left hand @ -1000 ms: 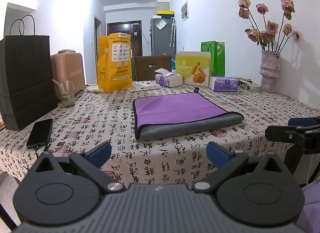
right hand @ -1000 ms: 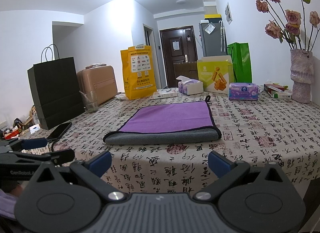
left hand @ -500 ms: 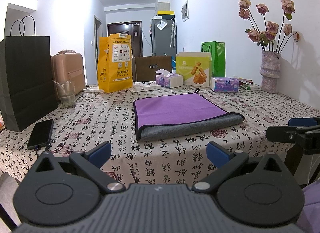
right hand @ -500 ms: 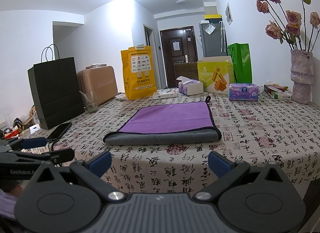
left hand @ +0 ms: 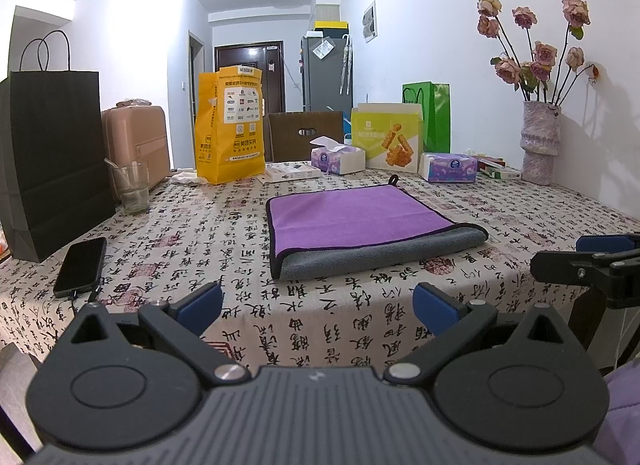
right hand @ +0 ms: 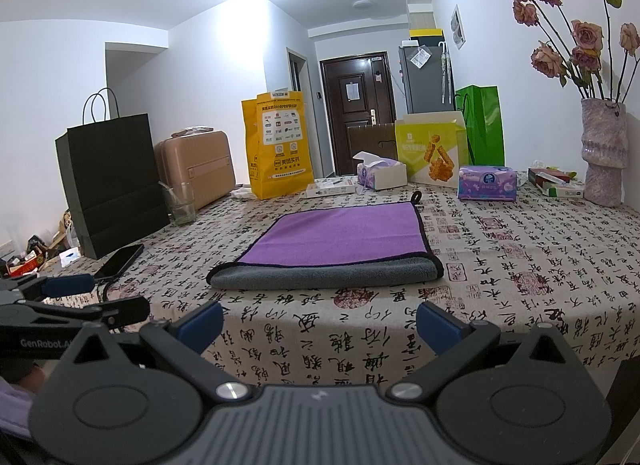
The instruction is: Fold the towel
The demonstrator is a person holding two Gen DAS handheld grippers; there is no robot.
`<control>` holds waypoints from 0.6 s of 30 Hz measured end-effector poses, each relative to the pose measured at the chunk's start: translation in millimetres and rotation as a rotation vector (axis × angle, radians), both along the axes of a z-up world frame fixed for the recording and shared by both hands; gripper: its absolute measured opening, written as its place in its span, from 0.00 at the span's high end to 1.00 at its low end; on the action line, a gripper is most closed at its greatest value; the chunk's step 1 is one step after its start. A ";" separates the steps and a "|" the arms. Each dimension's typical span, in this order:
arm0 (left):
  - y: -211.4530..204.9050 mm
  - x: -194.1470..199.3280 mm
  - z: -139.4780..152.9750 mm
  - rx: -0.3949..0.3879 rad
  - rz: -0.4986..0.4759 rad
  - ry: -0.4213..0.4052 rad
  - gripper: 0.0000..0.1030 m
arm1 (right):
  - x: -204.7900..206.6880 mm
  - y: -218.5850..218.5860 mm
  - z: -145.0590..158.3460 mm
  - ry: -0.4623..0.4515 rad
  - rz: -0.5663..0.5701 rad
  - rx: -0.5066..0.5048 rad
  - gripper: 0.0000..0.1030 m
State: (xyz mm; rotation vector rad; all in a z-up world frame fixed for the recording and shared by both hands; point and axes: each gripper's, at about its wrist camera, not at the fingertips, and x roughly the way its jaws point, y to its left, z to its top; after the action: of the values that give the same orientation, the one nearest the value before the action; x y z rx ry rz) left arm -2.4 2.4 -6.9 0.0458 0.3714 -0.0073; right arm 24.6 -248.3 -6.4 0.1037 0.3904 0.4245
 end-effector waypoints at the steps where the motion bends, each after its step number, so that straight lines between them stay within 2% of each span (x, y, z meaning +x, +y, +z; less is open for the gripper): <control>1: 0.1 -0.1 -0.3 0.000 0.000 0.000 0.00 | -0.1 0.1 0.1 0.000 0.000 0.000 0.00; 18: -1.2 5.1 -7.0 0.001 -0.001 0.003 0.00 | 2.1 1.3 2.0 -0.007 -0.003 -0.002 0.00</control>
State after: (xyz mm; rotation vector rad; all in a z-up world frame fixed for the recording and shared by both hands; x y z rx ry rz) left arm 2.7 1.2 -13.9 0.0471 0.3740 -0.0082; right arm 26.7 -247.0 -4.4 0.1008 0.3832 0.4211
